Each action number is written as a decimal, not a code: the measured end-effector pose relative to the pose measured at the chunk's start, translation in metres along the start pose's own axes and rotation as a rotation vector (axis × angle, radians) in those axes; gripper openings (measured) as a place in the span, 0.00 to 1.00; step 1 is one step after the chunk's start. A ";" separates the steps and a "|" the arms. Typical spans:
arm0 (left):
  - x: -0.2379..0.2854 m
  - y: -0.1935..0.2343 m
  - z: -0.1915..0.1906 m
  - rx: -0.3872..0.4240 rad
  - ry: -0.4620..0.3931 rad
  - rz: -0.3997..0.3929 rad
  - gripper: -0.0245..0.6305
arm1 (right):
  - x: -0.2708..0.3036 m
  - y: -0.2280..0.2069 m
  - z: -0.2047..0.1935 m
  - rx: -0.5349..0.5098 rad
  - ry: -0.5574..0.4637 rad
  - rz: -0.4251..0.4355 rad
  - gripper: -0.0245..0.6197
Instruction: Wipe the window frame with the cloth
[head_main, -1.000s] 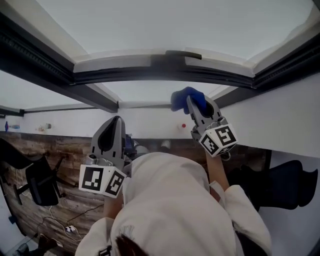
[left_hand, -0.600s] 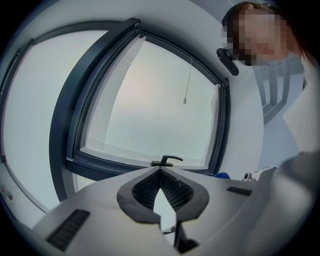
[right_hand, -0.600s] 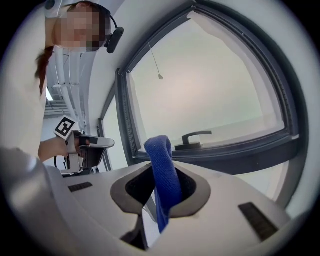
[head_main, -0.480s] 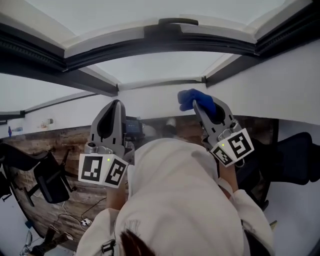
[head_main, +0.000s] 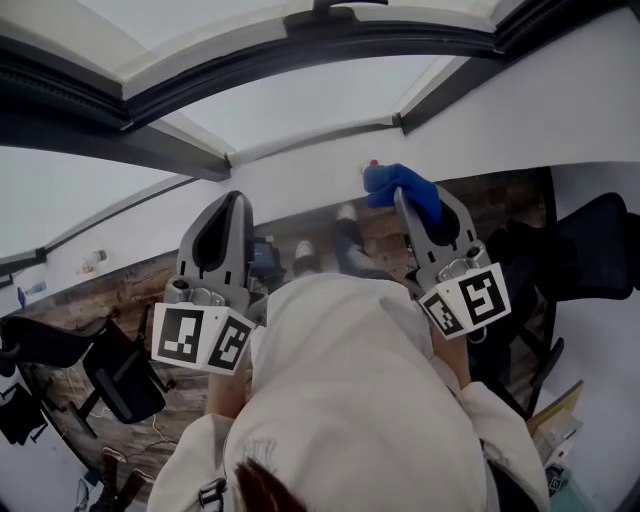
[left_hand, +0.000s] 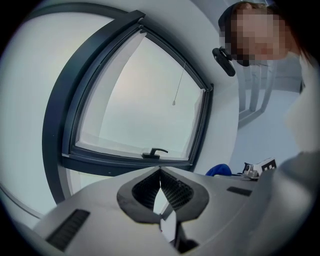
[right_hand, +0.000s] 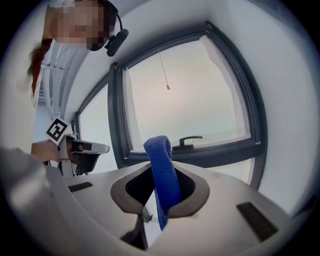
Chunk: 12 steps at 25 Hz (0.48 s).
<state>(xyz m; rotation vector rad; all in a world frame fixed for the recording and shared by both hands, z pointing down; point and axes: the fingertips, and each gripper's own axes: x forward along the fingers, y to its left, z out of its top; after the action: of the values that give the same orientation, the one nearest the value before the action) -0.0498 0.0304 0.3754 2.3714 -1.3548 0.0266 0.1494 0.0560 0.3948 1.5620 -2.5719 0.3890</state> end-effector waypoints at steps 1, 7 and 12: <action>-0.010 0.004 -0.002 0.003 0.010 -0.004 0.05 | -0.004 0.011 -0.004 0.012 0.003 -0.013 0.12; -0.056 0.028 -0.015 0.008 0.040 -0.014 0.05 | -0.020 0.065 -0.027 0.037 0.027 -0.039 0.12; -0.077 0.029 -0.020 0.001 0.042 -0.046 0.05 | -0.026 0.085 -0.029 0.031 0.023 -0.074 0.12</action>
<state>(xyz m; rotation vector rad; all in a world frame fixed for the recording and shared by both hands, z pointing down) -0.1108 0.0877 0.3869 2.3883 -1.2810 0.0639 0.0856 0.1230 0.4031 1.6478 -2.4944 0.4381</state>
